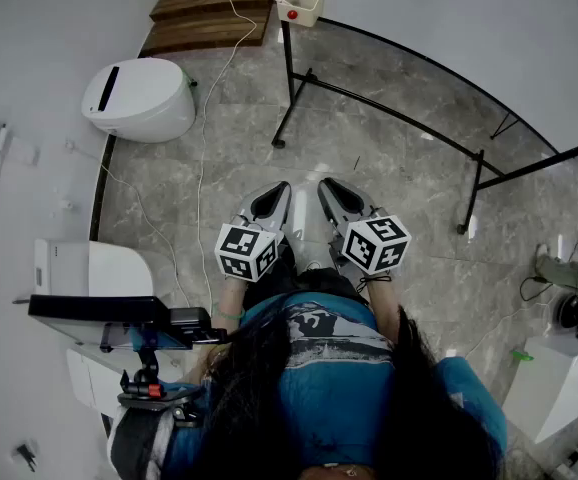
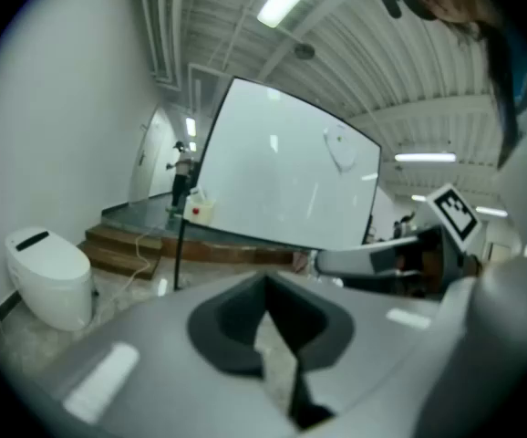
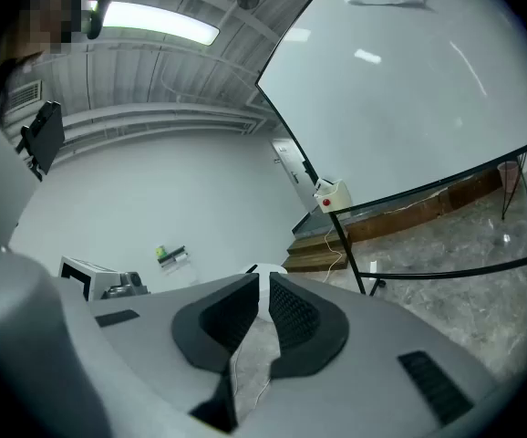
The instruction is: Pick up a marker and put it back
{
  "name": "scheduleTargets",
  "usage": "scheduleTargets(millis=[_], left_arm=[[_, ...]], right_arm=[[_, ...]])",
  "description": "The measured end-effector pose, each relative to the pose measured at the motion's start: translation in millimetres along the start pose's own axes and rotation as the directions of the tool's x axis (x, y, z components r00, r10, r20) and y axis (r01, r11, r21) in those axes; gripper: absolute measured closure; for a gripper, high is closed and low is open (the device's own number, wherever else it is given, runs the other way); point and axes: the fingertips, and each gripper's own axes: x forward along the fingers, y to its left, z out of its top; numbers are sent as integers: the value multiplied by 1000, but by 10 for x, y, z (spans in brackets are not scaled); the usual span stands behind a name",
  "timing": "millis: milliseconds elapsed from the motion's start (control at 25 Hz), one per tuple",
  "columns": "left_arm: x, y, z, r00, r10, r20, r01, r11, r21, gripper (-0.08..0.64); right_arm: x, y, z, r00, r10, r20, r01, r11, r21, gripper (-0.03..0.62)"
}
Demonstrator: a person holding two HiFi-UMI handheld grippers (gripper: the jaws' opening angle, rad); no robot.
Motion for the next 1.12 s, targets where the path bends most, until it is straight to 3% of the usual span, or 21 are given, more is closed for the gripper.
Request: scheduleTargets(millis=[440,840,1120], left_arm=[[154,439,174,1000,-8,10,8,1000,-1,558],[464,1246,637,998,-59,20,59,998,33,558],[455,2058,850,999,-42,17,42,998,43,558]], right_arm=[[465,5,155,1000,-2,-2,2,1000,-11,551],[1294,13,565,999,-42,35,42,999,-18,552],[2022,249,706,999,-44,31,45,999,-24,551]])
